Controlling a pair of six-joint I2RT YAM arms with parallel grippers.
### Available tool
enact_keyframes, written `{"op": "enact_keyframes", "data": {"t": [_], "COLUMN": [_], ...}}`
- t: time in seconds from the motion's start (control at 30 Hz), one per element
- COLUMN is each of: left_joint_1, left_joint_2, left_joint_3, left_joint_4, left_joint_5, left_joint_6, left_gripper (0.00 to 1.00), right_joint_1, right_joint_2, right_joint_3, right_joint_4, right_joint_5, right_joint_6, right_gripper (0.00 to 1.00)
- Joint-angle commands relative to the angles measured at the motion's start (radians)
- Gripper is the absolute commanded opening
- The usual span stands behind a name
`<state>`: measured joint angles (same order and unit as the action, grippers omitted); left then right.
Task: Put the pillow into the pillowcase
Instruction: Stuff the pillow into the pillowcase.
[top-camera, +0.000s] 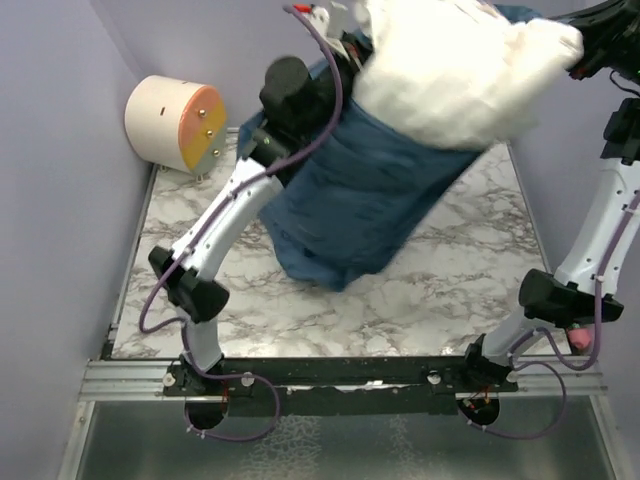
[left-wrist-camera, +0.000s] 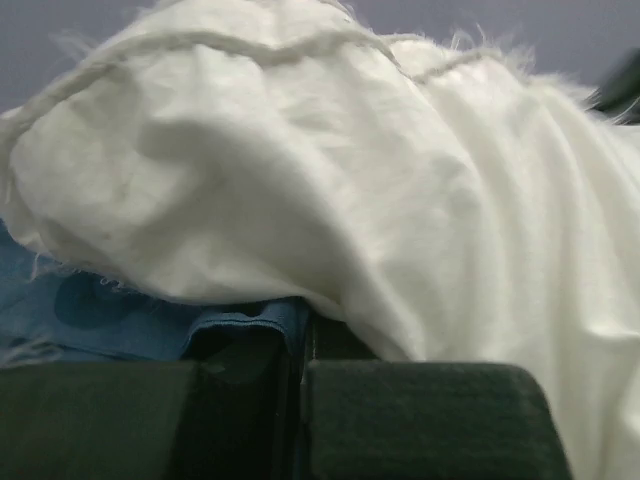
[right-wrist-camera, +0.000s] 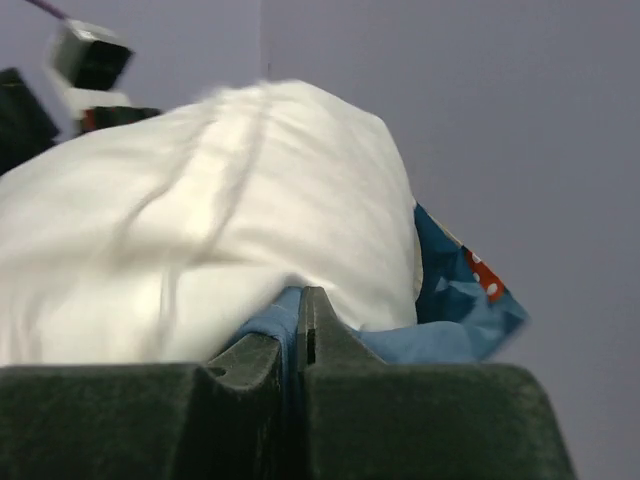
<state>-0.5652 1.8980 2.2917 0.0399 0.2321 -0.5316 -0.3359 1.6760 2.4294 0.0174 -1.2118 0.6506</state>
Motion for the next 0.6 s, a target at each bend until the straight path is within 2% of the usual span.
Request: {"op": "enact_keyframes", "data": {"t": [0.0, 0.03, 0.07, 0.13, 0.2, 0.27, 0.3, 0.33, 0.37, 0.4, 0.43, 0.47, 0.5, 0.57], "left_joint_1": [-0.111, -0.018, 0.057, 0.165, 0.246, 0.265, 0.243, 0.196, 0.117, 0.020, -0.083, -0.164, -0.205, -0.194], "left_joint_2": [-0.241, -0.219, -0.158, -0.002, 0.161, 0.245, 0.242, 0.213, 0.165, 0.096, -0.001, -0.091, -0.158, -0.209], "left_joint_3": [-0.173, -0.147, -0.057, 0.206, 0.464, 0.601, 0.599, 0.560, 0.494, 0.363, 0.174, -0.005, -0.101, -0.132], "left_joint_4": [0.211, 0.233, 0.211, 0.117, 0.070, 0.029, 0.008, -0.021, -0.047, -0.044, 0.035, 0.137, 0.195, 0.161], "left_joint_5": [-0.032, -0.017, -0.008, -0.014, 0.001, 0.033, 0.071, 0.104, 0.121, 0.122, 0.112, 0.086, 0.065, 0.011], "left_joint_6": [0.138, 0.060, 0.000, -0.066, -0.191, -0.250, -0.243, -0.199, -0.115, -0.024, 0.053, 0.099, 0.125, 0.169], "left_gripper": [0.00, 0.00, 0.00, 0.00, 0.00, 0.00, 0.00, 0.00, 0.00, 0.00, 0.00, 0.00, 0.00, 0.00], "right_joint_1": [0.045, 0.149, 0.264, 0.533, 0.566, 0.537, 0.445, 0.298, 0.156, 0.048, -0.019, -0.058, -0.073, -0.041], "right_joint_2": [0.005, -0.051, -0.109, -0.149, -0.165, -0.147, -0.131, -0.115, -0.092, -0.045, 0.014, 0.061, 0.085, 0.067], "right_joint_3": [-0.068, -0.118, -0.149, -0.135, -0.151, -0.076, -0.055, -0.071, -0.097, -0.077, -0.014, 0.038, 0.038, -0.027], "right_joint_4": [0.174, 0.077, -0.021, -0.194, -0.188, -0.294, -0.279, -0.163, 0.011, 0.120, 0.126, 0.110, 0.139, 0.180], "right_joint_5": [0.037, 0.054, 0.096, 0.149, 0.155, 0.238, 0.233, 0.172, 0.110, 0.083, 0.083, 0.090, 0.082, 0.037], "right_joint_6": [0.115, -0.013, -0.141, -0.300, -0.287, -0.392, -0.380, -0.269, -0.079, 0.051, 0.094, 0.105, 0.129, 0.145], "right_gripper": [0.00, 0.00, 0.00, 0.00, 0.00, 0.00, 0.00, 0.00, 0.00, 0.00, 0.00, 0.00, 0.00, 0.00]}}
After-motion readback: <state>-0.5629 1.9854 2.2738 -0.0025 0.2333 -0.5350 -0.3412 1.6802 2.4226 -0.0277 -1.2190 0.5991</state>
